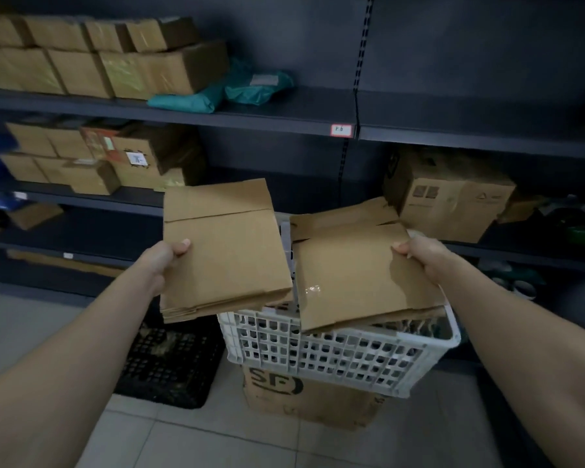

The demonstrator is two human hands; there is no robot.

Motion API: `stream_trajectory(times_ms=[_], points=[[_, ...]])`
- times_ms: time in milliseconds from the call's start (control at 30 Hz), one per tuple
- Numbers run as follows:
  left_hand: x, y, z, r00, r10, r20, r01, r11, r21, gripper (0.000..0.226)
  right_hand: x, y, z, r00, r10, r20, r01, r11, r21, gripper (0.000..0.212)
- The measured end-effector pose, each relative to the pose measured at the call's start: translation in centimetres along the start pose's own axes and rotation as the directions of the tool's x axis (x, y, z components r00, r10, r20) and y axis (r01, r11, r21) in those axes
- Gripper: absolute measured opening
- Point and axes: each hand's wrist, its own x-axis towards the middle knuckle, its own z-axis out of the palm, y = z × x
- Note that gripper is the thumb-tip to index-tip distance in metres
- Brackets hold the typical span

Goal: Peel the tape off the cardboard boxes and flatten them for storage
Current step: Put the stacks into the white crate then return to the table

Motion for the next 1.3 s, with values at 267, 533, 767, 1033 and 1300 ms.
stream_trajectory(times_ms=[267,533,767,1033,1300], points=[[-3.1,-3.1,5.3,0.993,-0.042,-0.108,0.027,0.99,-0.136,0.04,3.4,-2.8,-3.2,0.969,-0.023,0.247,0.058,0.989,-0.136,0.022],[-6.8,-6.1,8.6,0.98,-0.1,-0.171,0.068,0.98,-0.185,0.038,5.5,-2.2,-5.5,0.944,-0.013,0.329,0.063,0.988,-0.142,0.022],[-6.9,-5.0,8.6,0.976,-0.086,-0.198,0.042,0.976,-0.216,0.037,5.9,-0.4,-5.1,0.956,0.048,0.29,-0.007,0.99,-0.14,0.047],[-4.6,-2.7,7.8,0.987,-0.052,-0.151,0.026,0.985,-0.169,0.036,5.2,1.5,-3.2,0.979,0.116,0.166,-0.092,0.985,-0.143,0.037],[-2.6,-1.4,7.3,0.999,-0.038,-0.034,0.033,0.991,-0.126,0.035,5.3,3.5,-0.5,0.985,0.171,0.008,-0.17,0.981,-0.092,0.034]])
